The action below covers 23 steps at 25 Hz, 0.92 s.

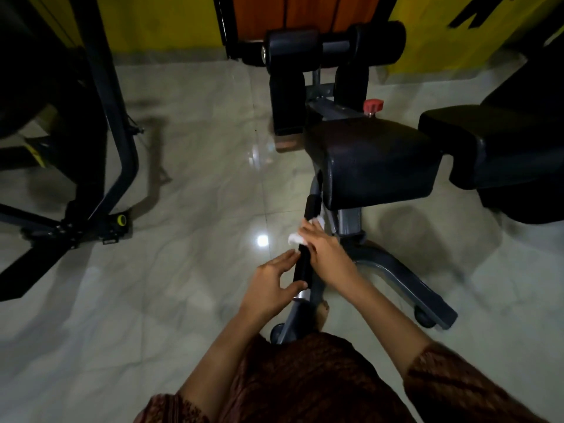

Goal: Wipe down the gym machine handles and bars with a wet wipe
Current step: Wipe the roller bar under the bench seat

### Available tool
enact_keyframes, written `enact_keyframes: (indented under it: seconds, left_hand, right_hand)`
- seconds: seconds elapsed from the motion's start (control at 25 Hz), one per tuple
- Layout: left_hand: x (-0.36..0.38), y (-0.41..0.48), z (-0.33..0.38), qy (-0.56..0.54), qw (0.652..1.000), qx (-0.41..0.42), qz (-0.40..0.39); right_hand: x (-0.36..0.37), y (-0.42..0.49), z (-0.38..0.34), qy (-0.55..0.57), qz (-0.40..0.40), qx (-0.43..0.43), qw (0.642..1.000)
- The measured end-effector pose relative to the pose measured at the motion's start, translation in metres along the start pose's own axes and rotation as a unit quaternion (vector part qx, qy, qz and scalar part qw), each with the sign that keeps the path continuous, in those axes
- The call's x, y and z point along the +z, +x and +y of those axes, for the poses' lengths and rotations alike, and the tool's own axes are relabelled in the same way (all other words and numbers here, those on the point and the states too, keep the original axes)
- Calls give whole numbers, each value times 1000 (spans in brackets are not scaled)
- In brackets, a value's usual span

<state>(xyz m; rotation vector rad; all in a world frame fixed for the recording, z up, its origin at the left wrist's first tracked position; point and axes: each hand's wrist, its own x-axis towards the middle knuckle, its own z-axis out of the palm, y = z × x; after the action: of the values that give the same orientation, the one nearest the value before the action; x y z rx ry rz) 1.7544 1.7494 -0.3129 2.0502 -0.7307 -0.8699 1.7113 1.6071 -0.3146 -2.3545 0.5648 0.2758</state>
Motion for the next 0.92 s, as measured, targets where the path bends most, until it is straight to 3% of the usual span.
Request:
enact_keyframes:
  seconds: [0.08, 0.16, 0.36, 0.52, 0.76, 0.92]
  left_hand:
    - [0, 2, -5, 84, 991, 98, -37]
    - [0, 0, -10, 123, 982, 129, -70]
    - [5, -2, -19, 139, 979, 132, -66]
    - [7, -3, -21, 104, 987, 112, -52]
    - [9, -4, -25, 98, 988, 108, -51]
    - [10, -4, -27, 94, 987, 121, -38]
  right_hand:
    - [-7, 31, 2, -5, 1, 7, 1000]
    - [-10, 37, 3, 16, 21, 18, 999]
    - [-9, -34, 10, 105, 58, 3, 993]
    - [-19, 7, 11, 73, 134, 50, 987]
    - [6, -40, 3, 152, 102, 47, 982]
    - [-16, -9, 3, 85, 128, 13, 988]
